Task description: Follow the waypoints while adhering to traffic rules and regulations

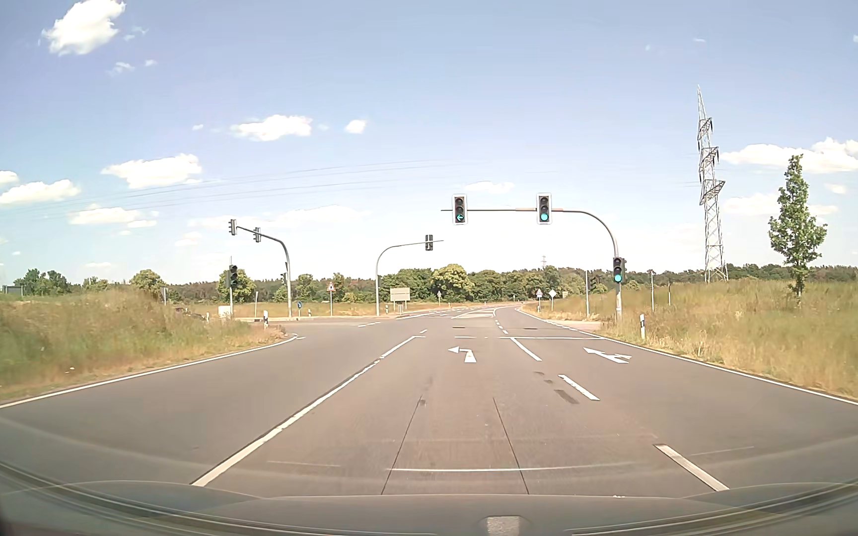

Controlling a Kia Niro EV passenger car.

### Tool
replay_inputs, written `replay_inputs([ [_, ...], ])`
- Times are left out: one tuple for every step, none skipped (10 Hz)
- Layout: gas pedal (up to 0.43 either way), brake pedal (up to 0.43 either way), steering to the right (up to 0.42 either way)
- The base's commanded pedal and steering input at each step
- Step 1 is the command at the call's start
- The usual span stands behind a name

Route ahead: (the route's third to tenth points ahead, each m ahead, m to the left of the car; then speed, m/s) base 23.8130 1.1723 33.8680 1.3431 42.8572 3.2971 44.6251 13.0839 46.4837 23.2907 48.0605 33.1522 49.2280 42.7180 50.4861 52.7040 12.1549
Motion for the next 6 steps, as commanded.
replay_inputs([
  [0.000, 0.213, 0.003],
  [0.000, 0.220, 0.003],
  [0.000, 0.220, 0.003],
  [0.000, 0.220, 0.003],
  [0.000, 0.220, 0.002],
  [0.000, 0.220, 0.002],
])
